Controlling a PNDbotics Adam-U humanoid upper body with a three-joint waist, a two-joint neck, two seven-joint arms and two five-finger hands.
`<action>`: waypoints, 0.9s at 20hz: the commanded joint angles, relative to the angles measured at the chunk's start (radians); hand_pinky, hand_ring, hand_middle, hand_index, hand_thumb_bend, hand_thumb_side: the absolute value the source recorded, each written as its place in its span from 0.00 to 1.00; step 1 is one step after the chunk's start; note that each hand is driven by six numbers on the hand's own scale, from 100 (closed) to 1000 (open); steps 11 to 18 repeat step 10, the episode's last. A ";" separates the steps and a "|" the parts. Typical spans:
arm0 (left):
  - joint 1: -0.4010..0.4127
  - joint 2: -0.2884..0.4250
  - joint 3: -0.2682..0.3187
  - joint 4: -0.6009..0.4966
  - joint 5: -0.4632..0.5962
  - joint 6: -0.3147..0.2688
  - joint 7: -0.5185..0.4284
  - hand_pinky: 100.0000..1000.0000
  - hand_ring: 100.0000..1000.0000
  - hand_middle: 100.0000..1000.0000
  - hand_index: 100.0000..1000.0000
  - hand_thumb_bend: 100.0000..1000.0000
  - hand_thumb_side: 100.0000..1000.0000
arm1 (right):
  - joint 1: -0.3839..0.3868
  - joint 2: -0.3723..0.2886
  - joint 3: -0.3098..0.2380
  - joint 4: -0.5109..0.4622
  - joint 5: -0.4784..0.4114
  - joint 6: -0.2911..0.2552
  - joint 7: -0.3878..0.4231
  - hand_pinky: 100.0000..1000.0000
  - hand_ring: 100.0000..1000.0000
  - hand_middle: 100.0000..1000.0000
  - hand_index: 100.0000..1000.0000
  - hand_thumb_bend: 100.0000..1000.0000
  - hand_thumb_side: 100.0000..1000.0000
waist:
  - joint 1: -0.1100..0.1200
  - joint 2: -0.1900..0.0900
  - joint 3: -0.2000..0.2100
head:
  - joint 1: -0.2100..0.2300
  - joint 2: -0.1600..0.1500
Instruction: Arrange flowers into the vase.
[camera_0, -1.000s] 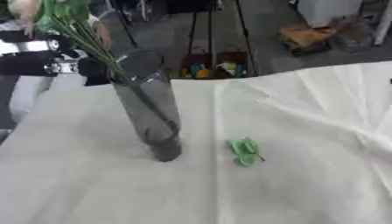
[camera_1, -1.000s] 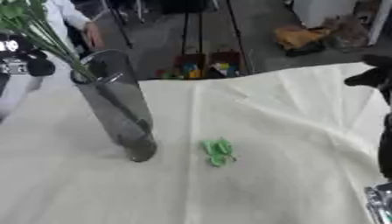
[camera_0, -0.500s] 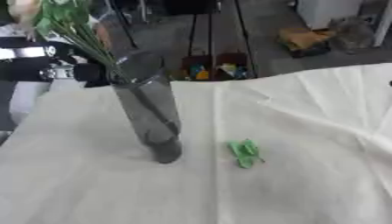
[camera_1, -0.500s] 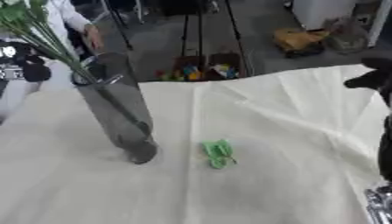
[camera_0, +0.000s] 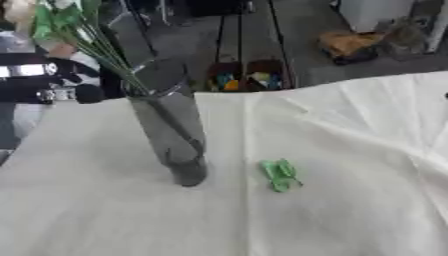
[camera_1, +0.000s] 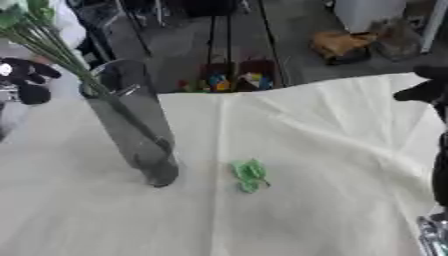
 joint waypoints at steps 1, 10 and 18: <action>0.004 0.054 0.037 -0.027 0.011 0.001 -0.009 1.00 1.00 1.00 1.00 1.00 1.00 | -0.010 -0.012 -0.012 -0.016 -0.005 -0.001 -0.007 0.59 0.50 0.41 0.70 0.00 1.00 | -0.003 -0.018 0.004 | -0.001 -0.007; 0.082 0.043 0.150 -0.185 0.151 -0.038 0.011 0.83 0.96 0.89 0.93 0.94 1.00 | -0.015 -0.017 -0.027 -0.016 0.001 -0.007 -0.026 0.58 0.50 0.41 0.70 0.00 1.00 | -0.014 -0.024 0.014 | -0.016 0.017; 0.082 0.043 0.150 -0.185 0.151 -0.038 0.011 0.83 0.96 0.89 0.93 0.94 1.00 | -0.015 -0.017 -0.027 -0.016 0.001 -0.007 -0.026 0.58 0.50 0.41 0.70 0.00 1.00 | -0.014 -0.024 0.014 | -0.016 0.017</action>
